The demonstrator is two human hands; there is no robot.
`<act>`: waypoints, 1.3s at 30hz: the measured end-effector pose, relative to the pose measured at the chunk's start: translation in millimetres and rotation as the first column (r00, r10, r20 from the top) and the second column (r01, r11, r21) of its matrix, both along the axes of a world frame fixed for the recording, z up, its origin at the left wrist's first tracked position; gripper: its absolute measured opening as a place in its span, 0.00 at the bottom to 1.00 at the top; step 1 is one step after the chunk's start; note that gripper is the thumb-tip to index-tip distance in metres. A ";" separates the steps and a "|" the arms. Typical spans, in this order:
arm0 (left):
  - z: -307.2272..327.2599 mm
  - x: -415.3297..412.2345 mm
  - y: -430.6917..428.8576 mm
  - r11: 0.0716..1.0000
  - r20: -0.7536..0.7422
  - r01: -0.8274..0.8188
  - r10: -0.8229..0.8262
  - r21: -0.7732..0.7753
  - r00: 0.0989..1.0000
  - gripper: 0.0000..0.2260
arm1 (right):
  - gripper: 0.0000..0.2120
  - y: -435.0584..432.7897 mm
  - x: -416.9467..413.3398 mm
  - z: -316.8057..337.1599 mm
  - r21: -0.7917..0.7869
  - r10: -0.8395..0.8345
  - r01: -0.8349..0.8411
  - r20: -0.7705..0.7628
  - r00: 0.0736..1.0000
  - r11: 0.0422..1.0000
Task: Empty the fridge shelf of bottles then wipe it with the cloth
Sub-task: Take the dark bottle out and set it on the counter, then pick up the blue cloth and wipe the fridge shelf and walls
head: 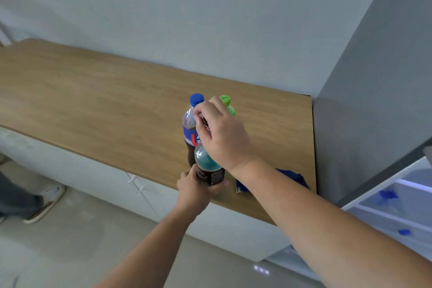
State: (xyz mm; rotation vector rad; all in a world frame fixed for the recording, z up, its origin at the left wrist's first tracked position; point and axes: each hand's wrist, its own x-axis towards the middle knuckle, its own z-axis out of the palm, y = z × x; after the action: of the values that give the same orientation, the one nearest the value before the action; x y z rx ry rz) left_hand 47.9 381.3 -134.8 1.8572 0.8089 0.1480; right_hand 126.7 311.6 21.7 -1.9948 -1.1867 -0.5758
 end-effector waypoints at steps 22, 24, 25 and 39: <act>-31.2 44.3 49.2 0.997 -0.033 -0.006 0.009 0.075 0.999 0.43 | 0.34 -29.8 52.9 -25.2 -0.161 0.019 -0.057 -0.229 0.973 0.985; -26.3 38.4 43.5 0.995 -0.061 -0.051 0.056 0.083 0.997 0.49 | 0.32 -73.0 55.3 -41.0 -0.182 -0.089 0.047 -0.229 0.969 0.982; -21.3 31.5 36.3 0.986 -0.069 -0.096 0.106 0.133 0.992 0.51 | 0.32 -96.0 55.3 -52.7 -0.205 -0.148 0.097 -0.250 0.957 0.974; -41.5 93.8 -77.7 0.540 -0.304 0.642 -0.585 0.544 0.751 0.27 | 0.29 -192.7 47.8 -200.4 -0.657 -0.469 0.201 -0.261 0.843 0.726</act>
State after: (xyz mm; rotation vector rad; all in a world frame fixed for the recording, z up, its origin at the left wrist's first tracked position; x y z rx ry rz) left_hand 141.7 303.7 -176.3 2.7038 0.0751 -0.1458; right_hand 174.5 118.9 -178.8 -2.7536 -0.7782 0.1164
